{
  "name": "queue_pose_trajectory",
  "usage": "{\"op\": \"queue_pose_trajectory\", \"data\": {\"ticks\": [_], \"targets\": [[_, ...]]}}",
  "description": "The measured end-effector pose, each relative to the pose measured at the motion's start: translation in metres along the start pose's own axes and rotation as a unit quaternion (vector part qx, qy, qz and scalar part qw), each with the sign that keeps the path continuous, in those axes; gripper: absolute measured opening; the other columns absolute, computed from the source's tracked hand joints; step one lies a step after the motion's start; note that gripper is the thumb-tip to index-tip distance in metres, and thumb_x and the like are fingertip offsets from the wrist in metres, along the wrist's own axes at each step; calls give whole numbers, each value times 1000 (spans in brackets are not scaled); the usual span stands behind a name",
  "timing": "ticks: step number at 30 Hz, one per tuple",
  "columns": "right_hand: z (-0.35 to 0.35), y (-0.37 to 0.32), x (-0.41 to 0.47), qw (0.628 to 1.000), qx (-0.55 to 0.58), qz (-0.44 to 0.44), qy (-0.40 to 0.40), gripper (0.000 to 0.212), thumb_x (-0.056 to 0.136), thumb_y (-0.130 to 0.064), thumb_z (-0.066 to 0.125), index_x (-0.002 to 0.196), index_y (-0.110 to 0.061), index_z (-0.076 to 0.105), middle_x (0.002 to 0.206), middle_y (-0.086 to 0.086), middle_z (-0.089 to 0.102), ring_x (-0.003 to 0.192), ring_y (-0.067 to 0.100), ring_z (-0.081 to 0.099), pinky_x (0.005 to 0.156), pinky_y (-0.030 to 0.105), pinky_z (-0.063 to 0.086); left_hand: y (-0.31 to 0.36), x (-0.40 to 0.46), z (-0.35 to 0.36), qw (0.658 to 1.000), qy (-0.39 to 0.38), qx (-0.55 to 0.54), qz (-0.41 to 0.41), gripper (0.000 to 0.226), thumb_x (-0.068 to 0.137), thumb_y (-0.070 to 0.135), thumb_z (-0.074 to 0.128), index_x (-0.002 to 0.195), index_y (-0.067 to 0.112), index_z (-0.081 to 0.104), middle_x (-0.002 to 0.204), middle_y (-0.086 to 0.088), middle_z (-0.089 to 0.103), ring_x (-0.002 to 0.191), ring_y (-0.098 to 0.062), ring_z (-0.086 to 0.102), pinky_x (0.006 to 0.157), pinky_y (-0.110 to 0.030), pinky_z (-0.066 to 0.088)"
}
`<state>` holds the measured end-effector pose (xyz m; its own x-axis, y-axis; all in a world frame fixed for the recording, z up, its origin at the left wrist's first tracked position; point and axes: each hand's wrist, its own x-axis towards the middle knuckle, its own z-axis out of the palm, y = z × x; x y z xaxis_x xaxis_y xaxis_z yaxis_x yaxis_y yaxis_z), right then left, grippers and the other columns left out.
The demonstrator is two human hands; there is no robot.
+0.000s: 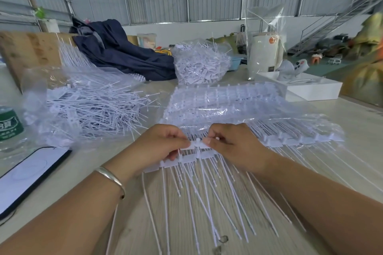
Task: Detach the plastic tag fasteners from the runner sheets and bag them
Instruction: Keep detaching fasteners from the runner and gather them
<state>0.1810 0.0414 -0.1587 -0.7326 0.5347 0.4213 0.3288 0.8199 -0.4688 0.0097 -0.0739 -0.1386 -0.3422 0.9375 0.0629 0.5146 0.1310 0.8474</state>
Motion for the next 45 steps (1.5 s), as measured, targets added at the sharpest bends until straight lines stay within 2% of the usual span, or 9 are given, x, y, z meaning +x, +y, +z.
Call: {"op": "queue_pose_trajectory", "data": {"ticks": [4,9,13,18,24,27,33,39,45], "targets": [[-6,-2,-1,999,-23,-27,10,19,95,-36,59,81,-22,57,56,-12,46,55,2,48,68,16,26,2,-1,-3,1000,-8,-7,-11,12,86,21,69,76,16,72,54,1,60,47,-8,52,49,-18,41],[-18,-4,1,978,-199,-63,25,30,98,-48,43,90,-22,56,74,-9,50,61,11,44,90,30,29,2,-4,-9,999,-31,-22,-6,18,89,29,66,79,14,71,58,0,58,48,-9,47,46,-18,35],[-17,1,-3,998,-58,-12,-14,31,98,-42,48,72,-25,46,55,-9,43,53,7,41,75,30,32,1,-5,-8,997,-57,-59,10,20,89,31,66,83,12,70,55,2,55,47,-7,44,45,-14,36],[-15,3,-1,994,110,26,5,32,93,-38,60,66,-24,49,59,-7,43,54,5,40,61,25,34,0,-4,-7,992,-75,-99,32,24,75,41,68,79,18,71,59,2,56,50,-7,46,47,-14,39],[-17,2,-2,996,34,75,20,53,80,-68,54,60,-20,45,55,-10,43,58,9,45,75,32,36,-4,-1,-9,980,-75,-174,55,32,69,37,73,88,11,74,67,3,59,53,-6,49,50,-13,41],[-23,-3,-3,993,16,113,27,68,66,-82,45,55,-16,37,53,-6,37,54,12,41,65,32,35,-3,0,-9,971,-84,-217,57,32,66,37,77,86,13,75,74,-2,59,54,-6,49,51,-14,41],[-22,-12,-4,986,145,81,29,68,66,-77,53,57,-12,35,54,-4,31,51,9,32,58,26,28,2,-2,-3,930,-148,-328,73,15,81,24,68,90,13,72,76,2,63,57,-5,51,55,-15,44],[-14,-17,-5,984,170,32,31,57,71,-69,52,55,-16,37,49,-12,30,48,5,30,49,16,25,10,-6,9,919,-159,-357,57,14,81,22,64,89,11,67,75,0,62,57,-7,56,54,-16,45],[-15,-13,-5,987,124,40,92,65,68,-72,56,61,-8,47,49,-10,35,49,6,34,54,24,30,11,-5,5,912,-117,-392,20,20,78,16,60,96,8,63,73,-6,68,62,-17,68,54,-24,53]]}}
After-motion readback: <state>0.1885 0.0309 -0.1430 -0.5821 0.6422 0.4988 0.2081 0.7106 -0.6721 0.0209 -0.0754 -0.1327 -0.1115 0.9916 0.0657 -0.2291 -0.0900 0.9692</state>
